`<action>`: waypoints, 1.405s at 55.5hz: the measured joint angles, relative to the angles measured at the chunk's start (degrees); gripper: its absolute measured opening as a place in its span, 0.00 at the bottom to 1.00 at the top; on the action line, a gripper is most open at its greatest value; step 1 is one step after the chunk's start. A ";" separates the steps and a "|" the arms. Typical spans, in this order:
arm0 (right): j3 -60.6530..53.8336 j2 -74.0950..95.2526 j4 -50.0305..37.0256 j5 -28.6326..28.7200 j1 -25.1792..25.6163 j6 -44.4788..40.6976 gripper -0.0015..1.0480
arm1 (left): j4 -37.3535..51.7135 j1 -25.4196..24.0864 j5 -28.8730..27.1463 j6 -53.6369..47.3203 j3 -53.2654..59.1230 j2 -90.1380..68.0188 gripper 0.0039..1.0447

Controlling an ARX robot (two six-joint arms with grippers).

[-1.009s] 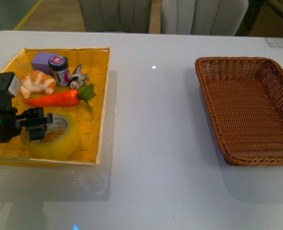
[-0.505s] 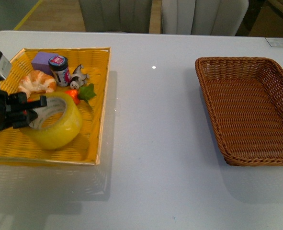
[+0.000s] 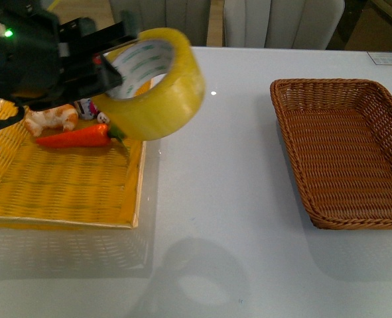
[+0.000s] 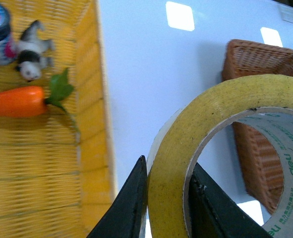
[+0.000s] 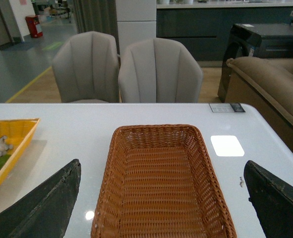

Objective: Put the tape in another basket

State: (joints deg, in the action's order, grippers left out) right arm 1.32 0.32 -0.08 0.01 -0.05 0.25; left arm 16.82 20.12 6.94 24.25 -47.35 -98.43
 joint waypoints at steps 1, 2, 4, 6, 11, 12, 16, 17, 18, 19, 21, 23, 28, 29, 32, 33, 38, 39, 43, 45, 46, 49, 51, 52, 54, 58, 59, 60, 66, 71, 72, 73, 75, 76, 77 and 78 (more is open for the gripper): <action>0.00 0.00 0.00 0.00 0.00 0.00 0.91 | -0.37 1.57 -0.72 0.72 -0.74 0.04 0.15; 0.00 0.00 0.00 0.00 0.00 0.00 0.91 | -0.61 2.58 -1.14 1.01 -1.27 0.04 0.15; 0.00 0.00 0.00 0.00 0.00 0.00 0.91 | -1.25 4.87 -2.12 1.90 -2.49 0.04 0.15; 0.00 0.00 0.00 0.00 0.00 0.00 0.91 | -1.90 6.97 -2.84 2.91 -3.72 0.04 0.15; 0.00 0.00 0.00 0.00 0.00 0.00 0.91 | -2.95 10.21 -3.58 4.28 -5.97 0.04 0.15; 0.00 0.00 0.00 0.00 0.00 0.00 0.91 | -3.02 10.86 -3.72 4.52 -6.40 0.04 0.15; 0.00 0.00 0.00 0.00 0.00 0.00 0.91 | -3.56 12.76 -4.07 4.87 -7.63 0.04 0.15; 0.00 0.00 0.00 0.00 0.00 0.00 0.91 | -3.63 13.00 -4.09 4.96 -7.76 0.04 0.15; 0.00 0.00 0.00 0.00 0.00 0.00 0.91 | -3.78 13.40 -4.13 5.07 -8.00 0.04 0.15; 0.00 0.00 0.00 0.00 0.00 0.00 0.91 | -3.89 13.77 -4.17 5.16 -8.17 0.04 0.15; 0.00 0.00 0.00 0.00 0.00 0.00 0.91 | -4.17 14.23 -4.24 5.35 -8.39 0.04 0.15; 0.00 0.00 0.00 0.00 0.00 0.00 0.91 | -4.39 14.51 -4.13 5.42 -8.57 0.04 0.15; 0.00 0.00 0.00 0.00 0.00 0.00 0.91 | -4.76 14.84 -4.70 5.66 -8.81 0.04 0.15; 0.31 0.66 0.94 -1.44 -0.39 0.74 0.91 | -4.81 14.86 -4.92 5.70 -8.87 0.04 0.15; 4.15 5.99 10.84 -10.93 -3.76 5.57 0.91 | -4.87 14.93 -5.11 5.88 -9.03 0.04 0.15; 6.03 9.29 14.75 -14.99 -5.22 7.91 0.91 | -4.94 14.93 -5.09 5.95 -9.03 0.04 0.15; 10.49 20.90 21.55 -23.80 -9.14 14.71 0.91 | -5.40 15.02 -5.07 6.08 -9.22 0.07 0.15; 10.73 21.97 21.40 -24.20 -9.46 15.30 0.91 | -5.44 15.04 -5.01 6.08 -9.22 0.07 0.15; 12.39 27.67 17.94 -23.98 -10.75 18.38 0.91 | -5.77 15.04 -5.16 6.08 -9.27 0.07 0.15; 13.20 29.75 15.78 -22.51 -10.95 19.89 0.91 | -5.92 15.04 -5.20 6.05 -9.31 0.07 0.15; 13.70 31.04 14.19 -21.14 -11.02 20.61 0.91 | -5.99 15.04 -5.16 6.05 -9.35 0.07 0.15; 14.67 33.70 10.75 -18.38 -11.10 22.91 0.91 | -6.08 15.08 -5.07 6.05 -9.44 0.07 0.15; 15.37 35.71 7.89 -16.20 -11.21 24.55 0.91 | -6.12 15.10 -5.09 6.05 -9.53 0.07 0.15; 15.82 37.11 5.81 -14.71 -11.34 25.73 0.91 | -6.16 15.12 -5.11 6.05 -9.55 0.07 0.15; 16.44 39.28 2.60 -12.35 -11.61 27.47 0.91 | -6.29 15.12 -5.20 6.05 -9.57 0.07 0.15; 17.42 44.09 -4.35 -7.85 -12.61 31.08 0.91 | -6.45 15.15 -5.46 6.05 -9.57 0.07 0.15; 17.55 44.94 -5.53 -7.28 -12.85 32.02 0.91 | -6.47 15.15 -5.46 6.03 -9.57 0.07 0.15; 17.84 46.69 -7.91 -6.25 -13.33 33.31 0.91 | -6.49 15.15 -5.46 6.03 -9.60 0.07 0.15; 19.32 55.17 -19.06 -3.39 -15.98 38.82 0.91 | -6.69 15.19 -5.44 6.03 -9.62 0.07 0.15; 20.68 61.18 -25.57 -2.89 -17.77 41.90 0.91 | -6.78 15.19 -5.46 6.03 -9.62 0.07 0.15; 20.79 61.81 -26.18 -2.89 -17.94 42.25 0.91 | -6.80 15.19 -5.46 6.03 -9.62 0.07 0.15; 21.05 63.10 -27.28 -2.91 -18.27 42.88 0.91 | -6.82 15.19 -5.49 6.03 -9.62 0.07 0.15; 21.38 64.81 -28.59 -2.91 -18.73 43.76 0.91 | -6.91 15.19 -5.49 6.03 -9.62 0.07 0.15; 21.49 65.83 -29.16 -2.91 -18.95 44.26 0.91 | -6.97 15.19 -5.46 6.03 -9.62 0.07 0.15; 21.59 66.71 -30.12 -2.80 -19.15 45.11 0.91 | -7.08 15.19 -5.46 6.03 -9.62 0.07 0.15; 21.62 67.14 -30.51 -2.71 -19.21 45.44 0.91 | -7.10 15.19 -5.46 6.03 -9.62 0.07 0.15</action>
State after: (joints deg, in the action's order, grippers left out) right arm 22.94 67.46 -30.59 -2.70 -19.27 45.69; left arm 9.72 35.31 1.48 30.28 -56.97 -98.37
